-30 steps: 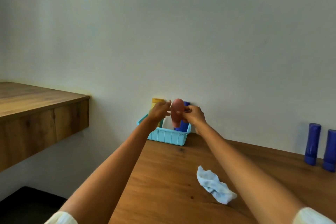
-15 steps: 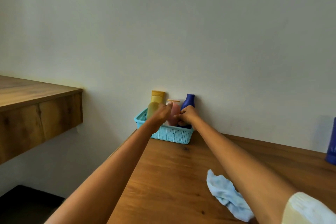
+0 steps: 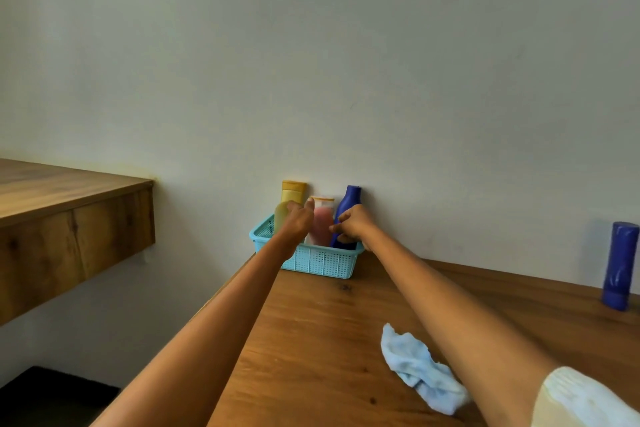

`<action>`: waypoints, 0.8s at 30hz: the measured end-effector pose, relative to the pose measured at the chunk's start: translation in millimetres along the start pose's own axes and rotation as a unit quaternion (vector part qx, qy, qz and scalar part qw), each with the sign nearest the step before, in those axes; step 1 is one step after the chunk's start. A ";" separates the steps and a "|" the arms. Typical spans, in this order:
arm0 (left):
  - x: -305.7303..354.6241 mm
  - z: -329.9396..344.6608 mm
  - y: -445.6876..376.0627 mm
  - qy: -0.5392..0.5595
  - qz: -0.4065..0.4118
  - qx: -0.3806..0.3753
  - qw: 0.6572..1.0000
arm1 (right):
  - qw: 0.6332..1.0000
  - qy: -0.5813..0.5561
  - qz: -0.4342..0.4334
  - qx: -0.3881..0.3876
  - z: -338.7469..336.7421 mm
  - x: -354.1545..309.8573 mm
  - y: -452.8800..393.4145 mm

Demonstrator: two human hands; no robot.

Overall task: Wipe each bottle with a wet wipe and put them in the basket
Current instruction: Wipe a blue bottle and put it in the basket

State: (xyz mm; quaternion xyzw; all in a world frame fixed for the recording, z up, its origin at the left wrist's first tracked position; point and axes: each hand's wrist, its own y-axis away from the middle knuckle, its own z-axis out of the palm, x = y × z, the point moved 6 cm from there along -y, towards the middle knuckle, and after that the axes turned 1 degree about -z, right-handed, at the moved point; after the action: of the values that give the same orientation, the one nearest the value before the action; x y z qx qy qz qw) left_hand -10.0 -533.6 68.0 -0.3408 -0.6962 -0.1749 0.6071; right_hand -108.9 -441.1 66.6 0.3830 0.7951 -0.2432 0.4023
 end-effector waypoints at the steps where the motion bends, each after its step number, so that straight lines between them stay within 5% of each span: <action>1: 2.6 -1.5 3.6 -0.005 0.011 0.008 1.000 | 1.000 0.005 -0.008 0.003 -2.1 -0.4 2.5; 5: 20.9 -7.3 24.6 -0.079 0.086 0.088 0.989 | 0.992 -0.015 -0.073 0.098 -24.8 -2.8 19.6; 9: 47.6 15.8 55.1 -0.019 0.158 0.122 0.980 | 0.953 -0.030 -0.120 0.276 -70.1 6.7 59.4; 18: 78.6 220.4 130.1 -0.078 0.138 -0.153 0.975 | 0.882 -0.001 -0.106 0.460 -208.4 121.2 145.5; 24: 97.0 341.9 160.8 -0.088 0.112 -0.236 0.961 | 0.867 0.072 -0.053 0.490 -309.4 188.3 160.8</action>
State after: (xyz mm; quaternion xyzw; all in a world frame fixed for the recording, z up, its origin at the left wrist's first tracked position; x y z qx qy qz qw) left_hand -150.8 -169.8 65.2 -0.5643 -0.6431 -0.2340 0.4618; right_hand -191.8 -53.7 71.0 0.5045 0.6192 -0.5947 0.0912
